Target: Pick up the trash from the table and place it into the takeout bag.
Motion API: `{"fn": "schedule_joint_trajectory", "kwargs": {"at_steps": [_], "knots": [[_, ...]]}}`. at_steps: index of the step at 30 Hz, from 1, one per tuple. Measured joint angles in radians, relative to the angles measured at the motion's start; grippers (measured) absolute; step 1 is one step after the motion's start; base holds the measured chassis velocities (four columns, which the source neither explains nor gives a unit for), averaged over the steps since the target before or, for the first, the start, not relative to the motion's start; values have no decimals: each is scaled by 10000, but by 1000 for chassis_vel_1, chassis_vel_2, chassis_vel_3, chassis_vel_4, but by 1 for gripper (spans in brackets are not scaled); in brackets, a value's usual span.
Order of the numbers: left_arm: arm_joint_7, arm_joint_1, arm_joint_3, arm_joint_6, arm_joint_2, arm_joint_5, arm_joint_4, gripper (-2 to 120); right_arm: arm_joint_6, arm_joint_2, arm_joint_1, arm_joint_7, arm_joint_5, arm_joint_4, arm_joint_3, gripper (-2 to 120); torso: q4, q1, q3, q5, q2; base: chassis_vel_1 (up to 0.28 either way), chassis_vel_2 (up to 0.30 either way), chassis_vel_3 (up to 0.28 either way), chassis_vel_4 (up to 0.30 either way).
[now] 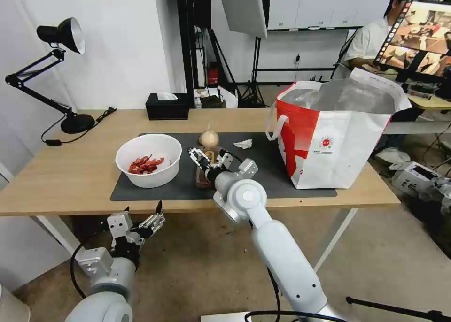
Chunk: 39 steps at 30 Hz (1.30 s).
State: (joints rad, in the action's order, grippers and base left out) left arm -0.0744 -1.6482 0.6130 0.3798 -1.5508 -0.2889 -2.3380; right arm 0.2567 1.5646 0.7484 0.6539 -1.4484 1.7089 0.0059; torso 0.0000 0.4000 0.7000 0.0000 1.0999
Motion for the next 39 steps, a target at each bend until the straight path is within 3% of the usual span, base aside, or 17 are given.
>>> {"fn": "schedule_joint_trajectory", "kwargs": {"at_steps": [5, 6, 7, 8, 9, 11, 14, 16, 22, 24, 26, 28, 30, 32, 39], "knots": [[7, 11, 5, 0, 21, -29, 0, 100, 237, -93, -24, -372, 222, -24, 38, 100, 0, -1, 0, 0, 0, 0, 0, 0, 0], [14, 28, 7, -1, 35, -49, 1, 100, 496, -238, -110, -778, 768, -112, 6, 100, 3, -1, 0, 1, 1, 0, 0, 0, 0], [18, 67, 16, -1, 50, -77, 2, 100, 726, -475, -255, -1570, 1804, -270, -113, 100, 0, -2, 0, 2, 1, 0, 0, 0, 0], [47, 116, 32, -14, 127, -168, 0, 100, 962, -1185, -650, -3729, 3978, -738, -482, 100, 1, -1, -1, 3, 1, 0, 0, 0, 0], [47, 116, 32, -14, 127, -168, 0, 100, 962, -1185, -650, -3729, 3978, -738, -482, 100, 1, -1, -1, 3, 1, 0, 0, 0, 0], [96, 135, 63, -59, 240, -253, -3, 100, 1112, -2271, -1465, -6357, 6780, -1444, -942, 100, -2, 0, 1, 2, 1, 0, 0, 0, 0], [127, 141, 64, -89, 272, -275, -3, 100, 1121, -2709, -2140, -7322, 7677, -1901, -1140, 100, -2, -1, 1, 1, 0, 0, 0, 0, 0], [151, 143, 44, -109, 284, -277, 1, 100, 1076, -3016, -2929, -8655, 8351, -2687, -1226, 100, 0, 0, 1, 2, 1, 0, 0, 0, 0], [271, 197, -19, -158, 293, -287, 50, 100, 1302, -3221, -3569, -9559, 8635, -3605, -1612, 84, -1, 0, 1, 2, 1, 0, 0, 0, 0], [357, 246, -41, -213, 362, -376, 105, 100, 1232, -3288, -3793, -10062, 8730, -4105, -1931, 72, 0, 0, 1, 1, 1, 0, 0, 0, 0], [371, 260, -42, -225, 389, -400, 115, 100, 1174, -3290, -3837, -10174, 8754, -4230, -1992, 71, 0, 0, 1, 1, 1, 0, 0, 0, 0], [442, 340, -41, -248, 499, -516, 154, 100, 903, -3227, -4065, -10611, 8872, -4752, -2146, 58, -1, 0, 1, 0, 0, 0, 0, 0, 0], [455, 363, -40, -253, 522, -560, 161, 100, 844, -3186, -4121, -10698, 8925, -4884, -2159, 56, -1, 0, 1, 0, 1, 0, 0, 0, 0], [529, 424, -55, -255, 580, -741, 214, 100, 718, -3083, -4239, -10784, 8994, -5176, -2174, 44, 0, 0, 1, 0, 0, 0, 0, 0, 0], [807, 793, -377, -264, 862, -1423, 651, 100, 622, -2941, -4316, -10753, 9201, -5499, -2242, 19, 0, 0, 0, 0, 1, 0, 0, 0, 0]]}}
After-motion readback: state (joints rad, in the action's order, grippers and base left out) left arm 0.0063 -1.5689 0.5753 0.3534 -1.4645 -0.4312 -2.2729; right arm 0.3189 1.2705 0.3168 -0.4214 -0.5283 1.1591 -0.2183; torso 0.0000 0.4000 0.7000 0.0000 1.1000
